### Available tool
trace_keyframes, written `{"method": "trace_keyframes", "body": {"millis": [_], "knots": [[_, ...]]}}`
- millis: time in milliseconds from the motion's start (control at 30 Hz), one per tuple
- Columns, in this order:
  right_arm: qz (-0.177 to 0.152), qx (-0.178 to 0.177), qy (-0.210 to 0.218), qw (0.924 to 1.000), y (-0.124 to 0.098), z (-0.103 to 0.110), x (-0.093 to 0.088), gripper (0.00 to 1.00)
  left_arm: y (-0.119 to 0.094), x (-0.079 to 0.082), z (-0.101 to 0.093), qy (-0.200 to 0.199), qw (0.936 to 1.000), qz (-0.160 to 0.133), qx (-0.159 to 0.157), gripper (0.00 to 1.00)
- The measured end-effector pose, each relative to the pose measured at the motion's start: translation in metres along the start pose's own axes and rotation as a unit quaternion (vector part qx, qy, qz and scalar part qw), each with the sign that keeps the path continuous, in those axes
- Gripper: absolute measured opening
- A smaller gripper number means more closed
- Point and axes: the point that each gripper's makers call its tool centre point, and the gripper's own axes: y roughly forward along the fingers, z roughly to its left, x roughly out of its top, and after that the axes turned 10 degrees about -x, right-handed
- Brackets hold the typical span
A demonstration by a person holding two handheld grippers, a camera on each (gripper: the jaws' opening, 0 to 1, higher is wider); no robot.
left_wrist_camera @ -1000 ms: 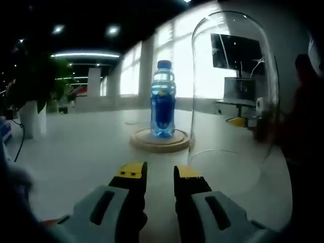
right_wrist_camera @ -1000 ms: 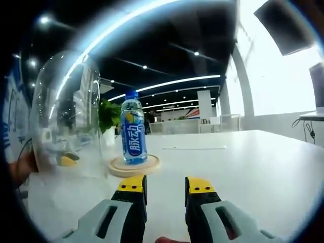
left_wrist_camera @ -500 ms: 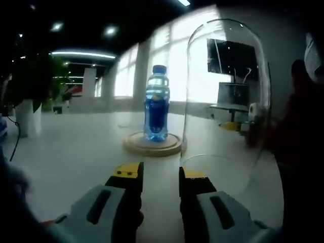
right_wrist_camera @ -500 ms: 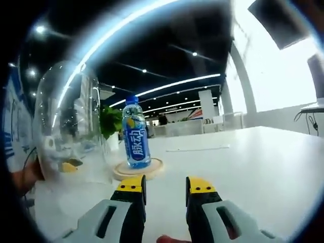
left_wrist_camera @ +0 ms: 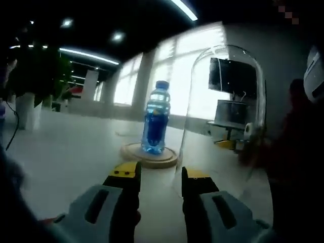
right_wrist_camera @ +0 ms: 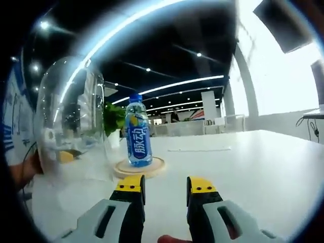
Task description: Open the cover put in the Mizone put the cover back on
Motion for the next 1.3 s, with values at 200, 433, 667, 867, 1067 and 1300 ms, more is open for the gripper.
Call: {"method": "trace_keyframes", "body": {"millis": [200,433,667,867,1067,1300], "knots": [[-0.004,-0.002,-0.01,0.9999,-0.001,0.002,0.001,0.24,0.001,-0.004,0.0,0.009,0.9999,0.011,0.001,0.25],[-0.004,0.003,-0.011,0.9999,-0.002,0.009,0.005,0.24,0.0,-0.005,0.002,0.021,0.9996,0.017,0.01,0.33],[-0.012,0.003,-0.035,0.9993,-0.002,0.009,0.006,0.26,-0.003,0.002,0.011,0.018,0.9994,0.0,0.028,0.32],[-0.011,-0.02,-0.036,0.9991,0.0,-0.001,0.007,0.38,-0.004,0.003,0.015,0.017,0.9992,-0.005,0.037,0.33],[-0.026,-0.013,-0.005,0.9996,-0.001,0.002,0.01,0.4,-0.001,0.001,0.012,0.025,0.9992,0.003,0.032,0.31],[-0.013,-0.012,-0.012,0.9998,-0.001,0.0,0.008,0.42,-0.002,-0.003,0.01,0.0,0.9995,0.007,0.029,0.27]]}}
